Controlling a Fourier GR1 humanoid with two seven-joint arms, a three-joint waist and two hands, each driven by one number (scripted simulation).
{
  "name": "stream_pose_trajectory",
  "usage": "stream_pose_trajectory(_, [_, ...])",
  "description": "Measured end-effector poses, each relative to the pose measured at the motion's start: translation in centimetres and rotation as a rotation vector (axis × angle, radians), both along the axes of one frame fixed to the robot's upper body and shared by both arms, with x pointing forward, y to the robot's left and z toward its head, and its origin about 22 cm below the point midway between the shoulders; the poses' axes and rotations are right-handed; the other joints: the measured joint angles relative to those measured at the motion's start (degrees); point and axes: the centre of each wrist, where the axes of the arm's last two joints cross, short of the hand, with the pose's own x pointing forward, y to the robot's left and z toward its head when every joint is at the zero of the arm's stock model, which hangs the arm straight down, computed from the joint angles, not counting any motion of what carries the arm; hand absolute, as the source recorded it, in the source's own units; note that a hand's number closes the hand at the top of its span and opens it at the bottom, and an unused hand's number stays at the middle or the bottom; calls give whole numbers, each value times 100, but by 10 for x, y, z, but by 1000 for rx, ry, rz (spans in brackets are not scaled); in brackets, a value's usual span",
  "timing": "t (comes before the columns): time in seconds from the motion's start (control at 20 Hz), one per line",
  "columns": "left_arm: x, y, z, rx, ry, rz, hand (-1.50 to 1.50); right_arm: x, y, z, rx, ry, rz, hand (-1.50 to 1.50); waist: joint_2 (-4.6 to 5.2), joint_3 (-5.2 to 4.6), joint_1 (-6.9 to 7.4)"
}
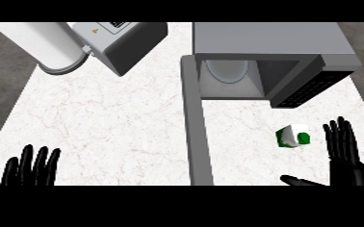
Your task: Pick up the milk, place it into the microwave and close the microwave
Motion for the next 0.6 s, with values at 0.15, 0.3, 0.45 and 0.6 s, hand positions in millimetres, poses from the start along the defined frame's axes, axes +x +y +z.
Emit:
stream_pose_trajectory(0.15, [2, 2, -3, -3, -2, -2, -150, 5, -4, -22, -6, 23, -37, -150, 3, 0, -3])
stream_pose_trajectory(0.3, [-5, 0, -4, -7, -1, -1, -150, 11, -17, -36, -19, 39, -66, -150, 3, 1, 3])
stream_pose_trajectory(0.45, [-10, -1, -7, -9, 3, 0, -150, 15, -19, -54, -26, 50, -77, -150, 2, 0, 5])
stream_pose_trajectory(0.6, [-12, -6, -9, -8, 2, -4, -150, 13, -22, -71, -37, 56, -70, -150, 3, 1, 2])
